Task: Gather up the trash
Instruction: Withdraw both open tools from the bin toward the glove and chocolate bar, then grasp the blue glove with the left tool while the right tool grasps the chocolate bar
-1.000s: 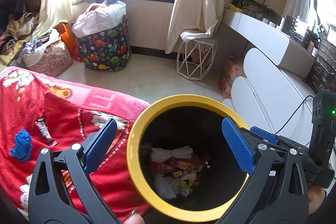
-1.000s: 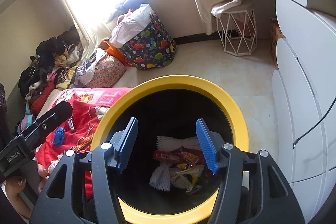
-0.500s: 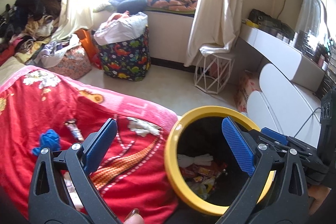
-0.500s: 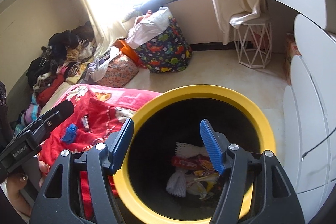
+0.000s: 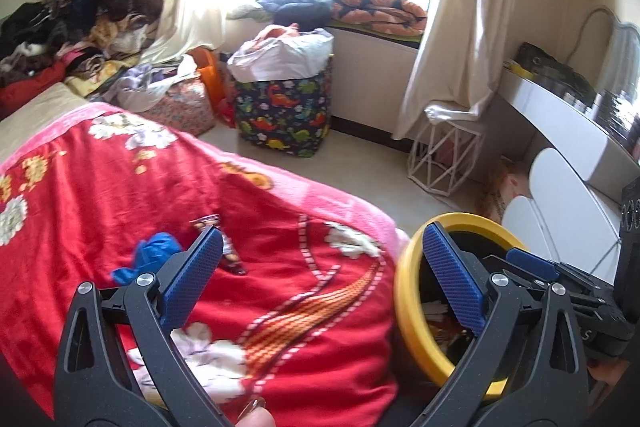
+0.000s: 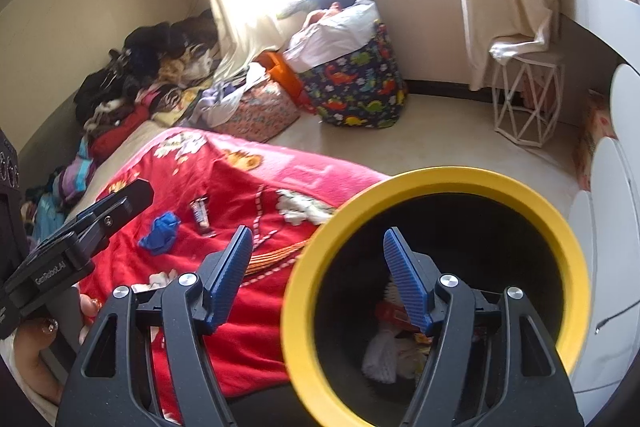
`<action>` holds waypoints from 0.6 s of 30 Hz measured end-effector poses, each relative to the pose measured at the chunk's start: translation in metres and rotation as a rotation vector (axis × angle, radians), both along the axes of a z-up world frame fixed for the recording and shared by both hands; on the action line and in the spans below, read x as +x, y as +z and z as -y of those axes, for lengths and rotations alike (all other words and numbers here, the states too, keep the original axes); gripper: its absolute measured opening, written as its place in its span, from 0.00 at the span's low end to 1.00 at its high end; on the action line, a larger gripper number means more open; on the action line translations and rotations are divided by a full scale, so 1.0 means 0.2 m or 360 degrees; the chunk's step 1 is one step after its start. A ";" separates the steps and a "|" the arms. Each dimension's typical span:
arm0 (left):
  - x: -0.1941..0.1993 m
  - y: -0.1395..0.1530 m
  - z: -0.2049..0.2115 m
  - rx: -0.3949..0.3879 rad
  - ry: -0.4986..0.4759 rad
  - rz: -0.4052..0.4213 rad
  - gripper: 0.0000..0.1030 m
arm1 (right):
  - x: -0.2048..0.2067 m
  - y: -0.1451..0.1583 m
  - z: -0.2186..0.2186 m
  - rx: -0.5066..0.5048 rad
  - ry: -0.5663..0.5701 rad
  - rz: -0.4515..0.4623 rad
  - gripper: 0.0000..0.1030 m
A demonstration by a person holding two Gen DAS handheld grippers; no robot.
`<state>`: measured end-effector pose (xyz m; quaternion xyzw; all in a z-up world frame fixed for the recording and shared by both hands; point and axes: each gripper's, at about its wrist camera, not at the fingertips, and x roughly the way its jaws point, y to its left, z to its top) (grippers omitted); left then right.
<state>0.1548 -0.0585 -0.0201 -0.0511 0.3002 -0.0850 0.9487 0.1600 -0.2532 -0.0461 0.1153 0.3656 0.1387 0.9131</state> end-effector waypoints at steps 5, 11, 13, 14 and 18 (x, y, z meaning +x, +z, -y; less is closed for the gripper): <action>0.03 -0.05 -0.20 -0.0001 0.0135 -0.0040 0.89 | 0.08 -0.02 -0.18 -0.0022 0.0128 -0.0029 0.65; 0.08 -0.16 -0.46 -0.0012 0.0288 -0.0149 0.89 | 0.22 -0.10 -0.41 -0.0075 0.0289 -0.0090 0.65; 0.10 -0.20 -0.53 -0.0018 0.0322 -0.0183 0.89 | 0.27 -0.12 -0.48 -0.0093 0.0337 -0.0103 0.65; 0.11 -0.22 -0.57 -0.0022 0.0341 -0.0205 0.89 | 0.28 -0.13 -0.51 -0.0097 0.0358 -0.0111 0.65; 0.15 -0.29 -0.68 -0.0055 0.0382 -0.0277 0.84 | 0.38 -0.19 -0.66 -0.0128 0.0444 -0.0154 0.59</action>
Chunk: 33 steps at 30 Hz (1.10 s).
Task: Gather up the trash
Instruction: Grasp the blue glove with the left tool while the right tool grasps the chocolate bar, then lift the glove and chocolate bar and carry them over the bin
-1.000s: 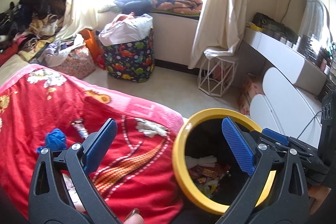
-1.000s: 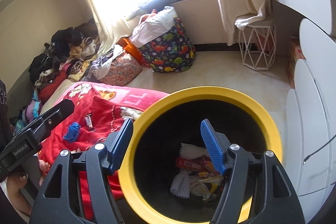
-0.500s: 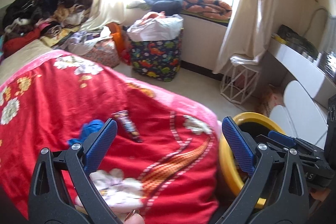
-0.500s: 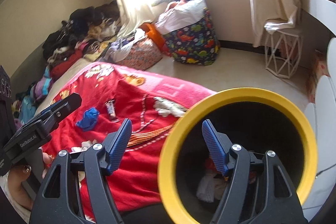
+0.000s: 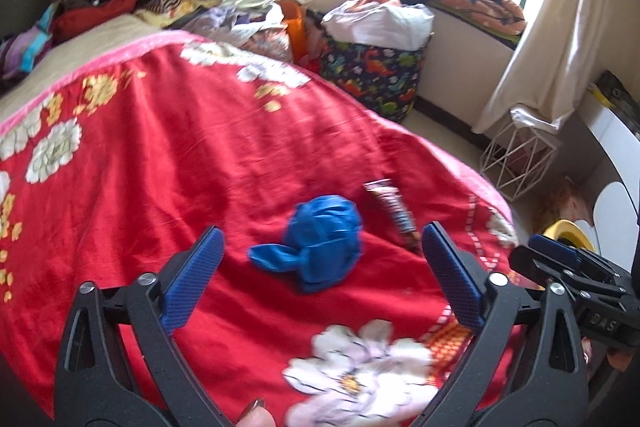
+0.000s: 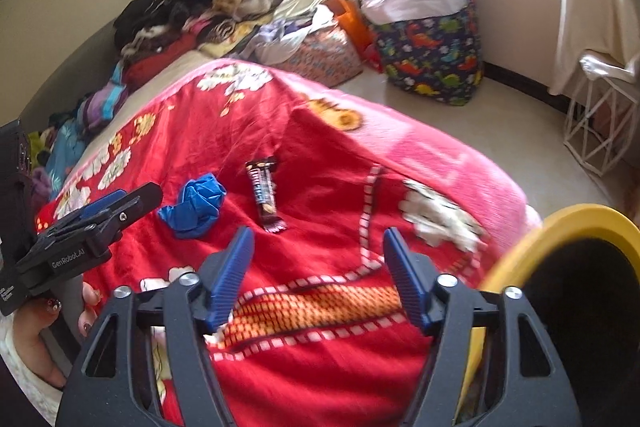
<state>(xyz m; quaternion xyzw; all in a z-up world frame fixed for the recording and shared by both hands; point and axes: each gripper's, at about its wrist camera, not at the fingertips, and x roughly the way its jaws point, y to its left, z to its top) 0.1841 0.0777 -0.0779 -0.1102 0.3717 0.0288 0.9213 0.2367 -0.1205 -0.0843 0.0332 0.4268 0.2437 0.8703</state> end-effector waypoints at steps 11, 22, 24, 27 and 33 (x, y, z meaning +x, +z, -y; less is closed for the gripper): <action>0.09 -0.16 -0.11 -0.0126 -0.0029 -0.0156 0.56 | 0.25 -0.19 -0.31 0.0022 0.0214 -0.0205 0.34; 0.11 -0.17 0.05 -0.0122 -0.0172 -0.0139 0.12 | 0.22 -0.16 -0.19 0.0119 0.0140 -0.0184 0.15; 0.10 -0.14 0.09 -0.0131 -0.0201 -0.0120 0.11 | 0.18 -0.12 -0.12 0.0152 0.0095 -0.0158 0.14; 0.08 -0.10 0.17 -0.0133 -0.0254 -0.0087 0.10 | 0.13 -0.06 0.00 0.0199 0.0032 -0.0127 0.14; 0.05 0.00 0.34 -0.0160 -0.0354 -0.0021 0.10 | 0.01 0.02 0.27 0.0274 -0.0104 -0.0081 0.14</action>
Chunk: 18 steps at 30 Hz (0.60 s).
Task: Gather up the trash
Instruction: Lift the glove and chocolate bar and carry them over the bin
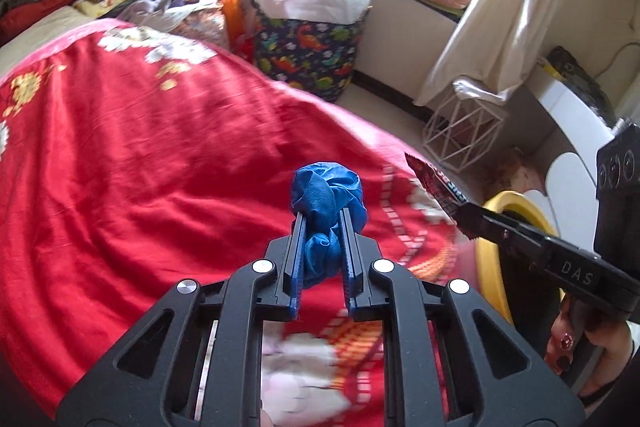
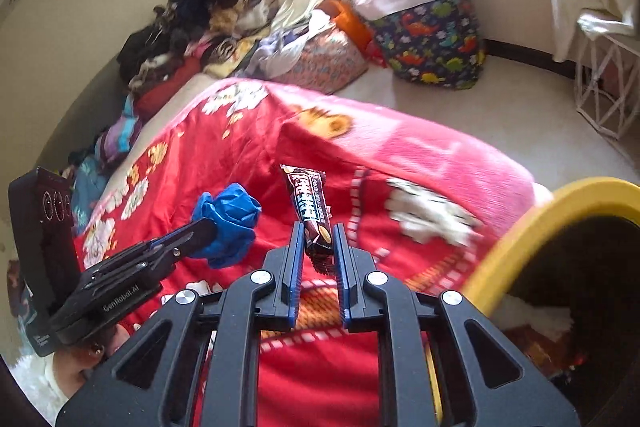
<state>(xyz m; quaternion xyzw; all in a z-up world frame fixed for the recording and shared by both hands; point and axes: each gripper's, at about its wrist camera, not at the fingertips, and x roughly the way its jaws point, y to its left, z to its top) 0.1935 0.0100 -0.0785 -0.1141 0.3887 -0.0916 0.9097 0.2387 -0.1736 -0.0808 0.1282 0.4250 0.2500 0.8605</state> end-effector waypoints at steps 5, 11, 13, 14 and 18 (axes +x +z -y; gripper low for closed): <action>-0.03 0.07 0.18 0.0025 -0.0114 0.0053 0.10 | -0.11 0.03 0.22 0.0026 -0.0126 0.0018 0.14; -0.06 0.14 0.39 0.0039 -0.0253 0.0105 0.10 | -0.23 0.03 0.46 0.0043 -0.0285 0.0001 0.14; -0.07 0.15 0.46 0.0042 -0.0297 0.0113 0.10 | -0.27 0.02 0.55 0.0038 -0.0338 -0.0004 0.14; -0.08 0.16 0.50 0.0046 -0.0322 0.0117 0.10 | -0.29 0.02 0.58 0.0036 -0.0364 -0.0006 0.14; -0.10 0.17 0.63 0.0061 -0.0406 0.0128 0.10 | -0.35 0.02 0.71 0.0027 -0.0442 -0.0003 0.14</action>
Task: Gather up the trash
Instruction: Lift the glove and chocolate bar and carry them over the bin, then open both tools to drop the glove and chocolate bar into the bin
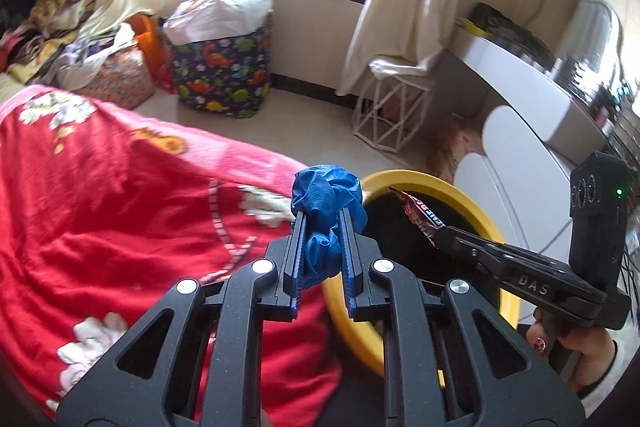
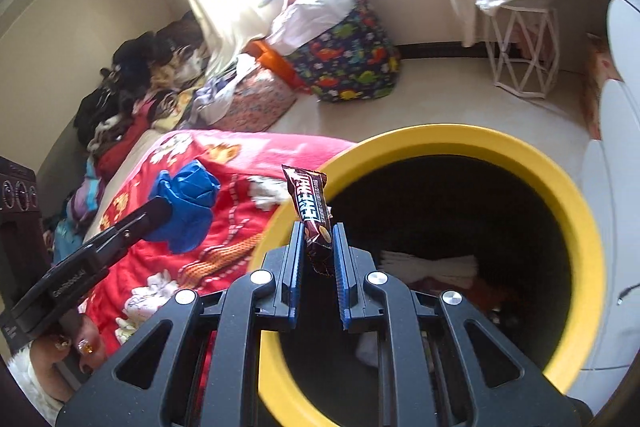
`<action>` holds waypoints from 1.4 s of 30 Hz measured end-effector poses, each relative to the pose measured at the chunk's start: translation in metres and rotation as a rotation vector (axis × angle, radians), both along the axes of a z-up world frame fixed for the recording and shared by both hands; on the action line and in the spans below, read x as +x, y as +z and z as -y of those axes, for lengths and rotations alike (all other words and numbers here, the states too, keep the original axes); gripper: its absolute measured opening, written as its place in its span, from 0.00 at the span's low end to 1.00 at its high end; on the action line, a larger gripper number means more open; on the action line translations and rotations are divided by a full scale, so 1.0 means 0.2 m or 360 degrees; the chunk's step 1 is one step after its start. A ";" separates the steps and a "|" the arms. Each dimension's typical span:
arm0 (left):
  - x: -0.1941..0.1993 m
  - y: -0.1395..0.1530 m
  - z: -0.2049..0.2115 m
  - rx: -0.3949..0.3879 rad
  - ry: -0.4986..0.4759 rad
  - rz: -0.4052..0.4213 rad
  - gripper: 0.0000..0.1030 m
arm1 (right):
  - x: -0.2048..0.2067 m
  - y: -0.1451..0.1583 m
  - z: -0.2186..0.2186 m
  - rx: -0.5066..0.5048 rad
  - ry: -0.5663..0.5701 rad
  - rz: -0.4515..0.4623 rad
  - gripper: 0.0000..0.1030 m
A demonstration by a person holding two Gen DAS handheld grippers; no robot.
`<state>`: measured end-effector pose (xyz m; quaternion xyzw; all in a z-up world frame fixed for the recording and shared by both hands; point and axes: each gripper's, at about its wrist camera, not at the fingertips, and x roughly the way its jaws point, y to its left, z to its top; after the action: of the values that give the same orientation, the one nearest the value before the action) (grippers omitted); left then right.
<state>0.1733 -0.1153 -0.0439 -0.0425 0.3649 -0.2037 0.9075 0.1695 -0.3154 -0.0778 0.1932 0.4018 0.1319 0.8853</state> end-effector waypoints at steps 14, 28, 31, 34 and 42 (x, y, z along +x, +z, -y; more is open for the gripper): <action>-0.07 0.00 0.31 0.0084 -0.0212 0.0004 0.10 | -0.14 -0.02 0.29 0.0016 -0.0212 0.0009 0.14; -0.13 -0.03 0.50 0.0152 -0.0359 -0.0012 0.10 | -0.16 -0.02 0.44 0.0060 -0.0323 0.0012 0.14; -0.14 -0.05 0.54 0.0168 -0.0383 -0.0024 0.10 | -0.17 -0.02 0.45 0.0078 -0.0334 0.0009 0.16; -0.13 -0.08 0.56 0.0183 -0.0379 -0.0043 0.26 | -0.17 -0.03 0.47 0.0102 -0.0359 0.0000 0.22; -0.11 -0.13 0.55 0.0172 -0.0323 -0.0107 0.69 | -0.22 -0.04 0.55 0.0115 -0.0457 -0.0013 0.51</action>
<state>0.1509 -0.2247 -0.0693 0.0368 0.4079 -0.2729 0.8705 0.1254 -0.4258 -0.0852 0.2809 0.3685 0.0175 0.8860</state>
